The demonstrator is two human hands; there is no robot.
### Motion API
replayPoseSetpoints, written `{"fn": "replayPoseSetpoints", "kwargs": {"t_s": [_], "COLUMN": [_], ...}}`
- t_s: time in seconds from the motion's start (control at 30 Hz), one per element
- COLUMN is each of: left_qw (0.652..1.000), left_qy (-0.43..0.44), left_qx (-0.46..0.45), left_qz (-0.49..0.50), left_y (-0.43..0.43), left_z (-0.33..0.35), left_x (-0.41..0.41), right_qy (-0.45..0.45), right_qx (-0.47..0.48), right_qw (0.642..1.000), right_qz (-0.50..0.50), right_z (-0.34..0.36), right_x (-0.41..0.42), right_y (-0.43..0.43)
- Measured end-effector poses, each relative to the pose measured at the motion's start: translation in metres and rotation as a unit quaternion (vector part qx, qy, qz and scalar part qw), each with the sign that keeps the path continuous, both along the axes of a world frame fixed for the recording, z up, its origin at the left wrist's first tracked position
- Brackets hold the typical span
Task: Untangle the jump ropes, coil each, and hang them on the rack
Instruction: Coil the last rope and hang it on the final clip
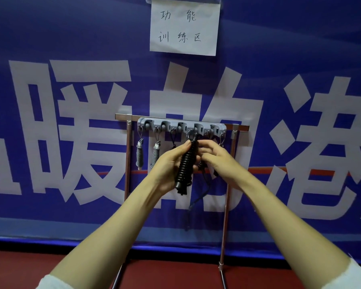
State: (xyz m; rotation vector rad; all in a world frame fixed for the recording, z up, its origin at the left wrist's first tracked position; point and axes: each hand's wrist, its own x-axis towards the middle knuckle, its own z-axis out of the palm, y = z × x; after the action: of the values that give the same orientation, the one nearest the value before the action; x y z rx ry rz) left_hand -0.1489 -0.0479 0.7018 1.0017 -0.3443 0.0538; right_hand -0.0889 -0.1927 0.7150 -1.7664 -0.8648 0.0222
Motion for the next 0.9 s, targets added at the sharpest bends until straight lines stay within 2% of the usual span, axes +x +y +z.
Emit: {"fn": "replayPoseSetpoints", "kwargs": {"t_s": [0.03,0.23,0.37,0.47,0.53,0.63,0.73,0.8,0.9], "left_qw": [1.000,0.986,0.962,0.958,0.950,0.908,0.825,0.788,0.760], "left_qy": [-0.004,-0.036,-0.048,-0.042,-0.046,-0.092,-0.176,-0.204,-0.241], "left_qx": [0.008,0.157,0.249,0.247,0.243,0.302,0.406,0.445,0.485], "left_qz": [0.000,0.051,0.097,0.142,0.188,0.275,0.350,0.374,0.358], "left_y": [0.001,0.002,0.006,0.007,0.006,0.006,0.007,0.006,0.009], "left_z": [-0.003,-0.002,-0.004,-0.006,-0.007,-0.011,-0.019,-0.021,-0.018], "left_x": [0.001,-0.006,-0.007,-0.005,-0.003,0.003,0.009,0.011,0.011], "right_qy": [0.015,-0.023,-0.096,-0.134,-0.075,0.053,0.138,0.149,0.152], "right_qx": [-0.003,-0.051,-0.097,-0.127,-0.080,0.020,0.070,0.093,0.135], "right_qw": [1.000,0.998,0.988,0.980,0.993,0.996,0.986,0.982,0.977], "right_qz": [0.002,-0.021,-0.067,-0.069,-0.050,-0.064,-0.067,-0.067,-0.062], "right_z": [-0.001,-0.007,-0.010,-0.009,-0.006,-0.002,-0.001,-0.001,0.002], "right_x": [0.000,-0.004,-0.007,-0.010,-0.014,-0.017,-0.018,-0.018,-0.019], "right_y": [0.001,0.004,-0.003,-0.004,-0.002,0.003,0.005,0.006,0.004]}}
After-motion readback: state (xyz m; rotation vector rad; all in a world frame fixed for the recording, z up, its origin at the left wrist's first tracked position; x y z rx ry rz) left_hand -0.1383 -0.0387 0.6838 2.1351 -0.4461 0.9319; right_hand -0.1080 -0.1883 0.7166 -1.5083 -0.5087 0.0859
